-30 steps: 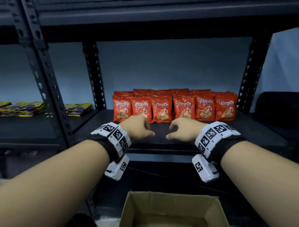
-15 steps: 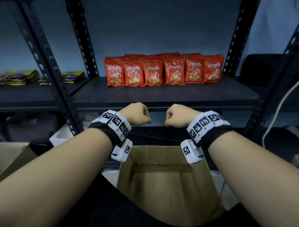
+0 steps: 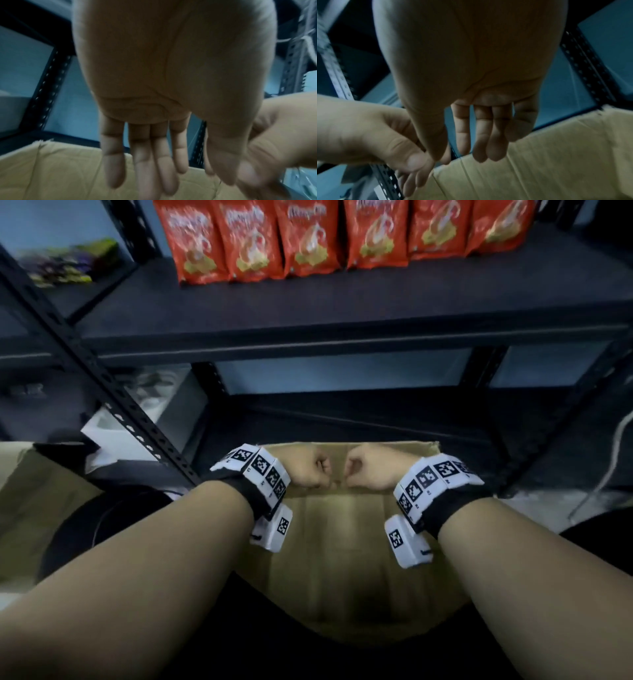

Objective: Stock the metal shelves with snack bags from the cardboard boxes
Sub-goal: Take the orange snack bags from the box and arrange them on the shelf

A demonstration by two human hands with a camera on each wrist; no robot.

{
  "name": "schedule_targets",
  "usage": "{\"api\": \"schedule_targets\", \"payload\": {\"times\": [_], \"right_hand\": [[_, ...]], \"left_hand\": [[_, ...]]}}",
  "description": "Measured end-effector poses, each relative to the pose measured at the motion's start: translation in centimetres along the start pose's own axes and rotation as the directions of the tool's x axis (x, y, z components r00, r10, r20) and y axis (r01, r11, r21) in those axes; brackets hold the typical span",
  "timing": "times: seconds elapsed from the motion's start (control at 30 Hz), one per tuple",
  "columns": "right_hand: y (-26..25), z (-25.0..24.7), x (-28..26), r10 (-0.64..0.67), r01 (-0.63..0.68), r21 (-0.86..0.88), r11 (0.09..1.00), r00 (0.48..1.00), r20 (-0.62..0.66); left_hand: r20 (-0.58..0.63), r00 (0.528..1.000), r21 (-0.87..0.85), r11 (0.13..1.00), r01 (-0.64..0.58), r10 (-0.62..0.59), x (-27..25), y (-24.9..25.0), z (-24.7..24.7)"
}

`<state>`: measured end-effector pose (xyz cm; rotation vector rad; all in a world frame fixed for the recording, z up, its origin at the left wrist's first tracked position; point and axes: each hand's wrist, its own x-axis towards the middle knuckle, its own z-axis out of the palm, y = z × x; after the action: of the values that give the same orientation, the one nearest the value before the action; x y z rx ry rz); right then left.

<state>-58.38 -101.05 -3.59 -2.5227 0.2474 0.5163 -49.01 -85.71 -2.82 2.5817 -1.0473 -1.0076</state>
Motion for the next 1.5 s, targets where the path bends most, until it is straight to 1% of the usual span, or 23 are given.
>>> {"api": "schedule_targets", "payload": {"times": [0.1, 0.17, 0.23, 0.3, 0.43, 0.53, 0.6, 0.67, 0.73, 0.83, 0.9, 1.03, 1.13, 1.27, 1.43, 1.5], "right_hand": [[2.4, 2.3, 2.1, 0.073, -0.074, 0.004, 0.997, 0.989, 0.131], [3.3, 3.3, 3.9, 0.113, -0.117, 0.014, 0.993, 0.978, 0.177], [3.5, 3.8, 5.8, 0.123, -0.135, 0.043, 0.99, 0.968, 0.218], [3.3, 4.3, 7.7, 0.099, -0.117, 0.056, 0.992, 0.961, 0.257], [3.2, 5.1, 10.6, 0.058, -0.086, 0.085, 0.993, 0.957, 0.282], [2.8, 5.3, 12.2, 0.03, -0.054, 0.071, 0.996, 0.954, 0.298], [1.7, 5.0, 13.0, 0.011, -0.039, 0.096, 0.995, 0.961, 0.276], [0.5, 4.6, 13.2, 0.015, -0.039, 0.102, 0.994, 0.974, 0.227], [-0.5, 3.9, 12.8, 0.057, -0.073, 0.064, 0.995, 0.973, 0.226], [-2.7, 2.3, 11.4, 0.119, -0.11, -0.045, 0.993, 0.937, 0.329], [-5.4, 0.7, 10.1, 0.133, -0.112, -0.077, 0.991, 0.918, 0.373], [-12.0, -3.5, 7.8, 0.081, -0.032, -0.123, 0.992, 0.906, 0.415], [-17.7, -7.2, 6.3, 0.035, 0.052, -0.176, 0.983, 0.888, 0.458], [-24.0, -11.3, 4.4, -0.019, 0.119, -0.183, 0.976, 0.88, 0.474], [-31.6, -16.3, 2.6, -0.055, 0.167, -0.189, 0.968, 0.871, 0.488], [-34.5, -18.3, 2.1, -0.092, 0.194, -0.17, 0.966, 0.874, 0.476]], "left_hand": [[0.035, 0.999, 0.011, 0.999, 0.037, -0.037, 3.0, -0.8, 1.1], [0.022, 0.999, -0.016, 0.999, 0.037, -0.036, 4.8, -1.3, 1.9], [0.044, 0.998, -0.035, 0.999, 0.039, -0.037, 6.3, -2.3, 2.9], [0.086, 0.995, -0.049, 0.997, 0.055, -0.05, 7.5, -3.6, 3.8], [0.138, 0.989, -0.119, 0.99, 0.073, -0.057, 9.3, -6.4, 5.1], [0.202, 0.973, -0.152, 0.978, 0.14, -0.108, 9.3, -7.6, 4.7], [0.206, 0.969, -0.181, 0.968, 0.175, -0.137, 8.7, -7.9, 4.0], [0.148, 0.976, -0.179, 0.967, 0.183, -0.158, 7.3, -8.4, 2.8], [0.1, 0.976, -0.195, 0.958, 0.211, -0.195, 6.0, -8.9, 1.7], [0.112, 0.955, -0.206, 0.933, 0.294, -0.276, 3.3, -9.0, 0.0], [0.112, 0.945, -0.213, 0.922, 0.325, -0.307, 1.0, -8.8, -1.4], [0.032, 0.936, -0.169, 0.922, 0.35, -0.349, -4.4, -8.1, -5.6], [0.052, 0.913, -0.149, 0.901, 0.408, -0.405, -8.6, -7.4, -9.7], [0.049, 0.88, -0.252, 0.847, 0.468, -0.472, -14.5, -7.5, -14.5], [0.052, 0.843, -0.291, 0.799, 0.526, -0.535, -21.6, -6.9, -20.5], [0.026, 0.826, -0.299, 0.784, 0.544, -0.563, -24.2, -6.5, -23.3]]}}
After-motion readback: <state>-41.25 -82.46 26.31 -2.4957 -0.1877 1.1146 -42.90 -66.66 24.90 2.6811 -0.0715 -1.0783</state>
